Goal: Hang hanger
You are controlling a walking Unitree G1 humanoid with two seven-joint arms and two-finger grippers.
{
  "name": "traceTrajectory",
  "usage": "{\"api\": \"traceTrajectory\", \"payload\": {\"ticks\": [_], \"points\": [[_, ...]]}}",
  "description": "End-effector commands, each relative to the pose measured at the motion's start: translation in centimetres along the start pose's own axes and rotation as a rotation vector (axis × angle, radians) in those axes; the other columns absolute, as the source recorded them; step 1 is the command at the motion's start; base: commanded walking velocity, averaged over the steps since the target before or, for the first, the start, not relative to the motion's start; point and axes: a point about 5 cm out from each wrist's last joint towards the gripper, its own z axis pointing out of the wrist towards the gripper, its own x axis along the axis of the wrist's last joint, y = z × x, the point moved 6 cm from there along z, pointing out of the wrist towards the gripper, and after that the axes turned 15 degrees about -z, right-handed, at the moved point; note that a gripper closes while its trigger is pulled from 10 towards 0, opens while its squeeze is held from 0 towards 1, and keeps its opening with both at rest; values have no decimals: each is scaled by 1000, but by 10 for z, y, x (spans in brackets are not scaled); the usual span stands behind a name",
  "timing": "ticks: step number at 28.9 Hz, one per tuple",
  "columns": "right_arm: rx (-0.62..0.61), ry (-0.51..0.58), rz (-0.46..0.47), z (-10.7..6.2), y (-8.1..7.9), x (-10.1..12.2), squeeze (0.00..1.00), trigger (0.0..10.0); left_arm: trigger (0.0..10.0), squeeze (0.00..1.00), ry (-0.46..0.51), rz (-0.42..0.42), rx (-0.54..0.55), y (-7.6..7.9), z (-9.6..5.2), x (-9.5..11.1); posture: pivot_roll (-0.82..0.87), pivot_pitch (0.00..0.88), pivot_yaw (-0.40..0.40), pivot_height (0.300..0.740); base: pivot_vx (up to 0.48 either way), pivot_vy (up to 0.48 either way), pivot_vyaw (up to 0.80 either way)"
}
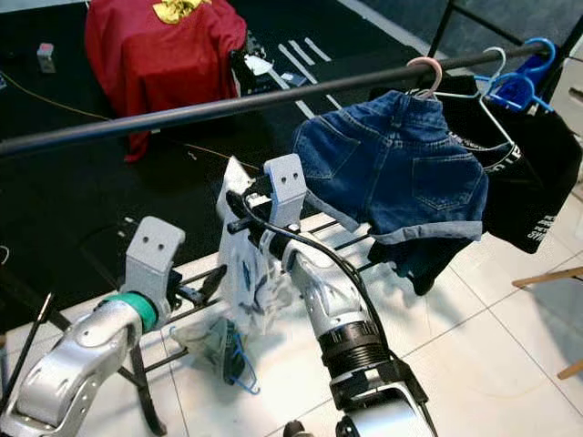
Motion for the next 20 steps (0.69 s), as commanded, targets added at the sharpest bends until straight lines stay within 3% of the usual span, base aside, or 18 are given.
{"api": "traceTrajectory", "payload": {"ticks": [1,13,15,18,20], "points": [[-2,36,-15,1,1,10,0,0,10000,0,-41,-43,7,-4,-6,-10,-103,195,47,740,0,0,0],[-14,65,-10,20,-3,26,0,0,10000,0,-99,-128,16,2,-7,-21,-92,179,40,740,0,0,0],[-19,48,-6,27,-7,23,0,0,10000,0,-62,-114,-31,15,-5,-13,-87,175,34,740,0,0,0],[-20,44,-5,29,-8,22,0,0,10000,0,-53,-108,-43,18,-4,-11,-85,174,32,740,0,0,0],[-33,18,-11,33,-9,17,0,0,10000,0,-23,-123,-94,30,-4,-4,-81,174,25,740,0,0,0]]}}
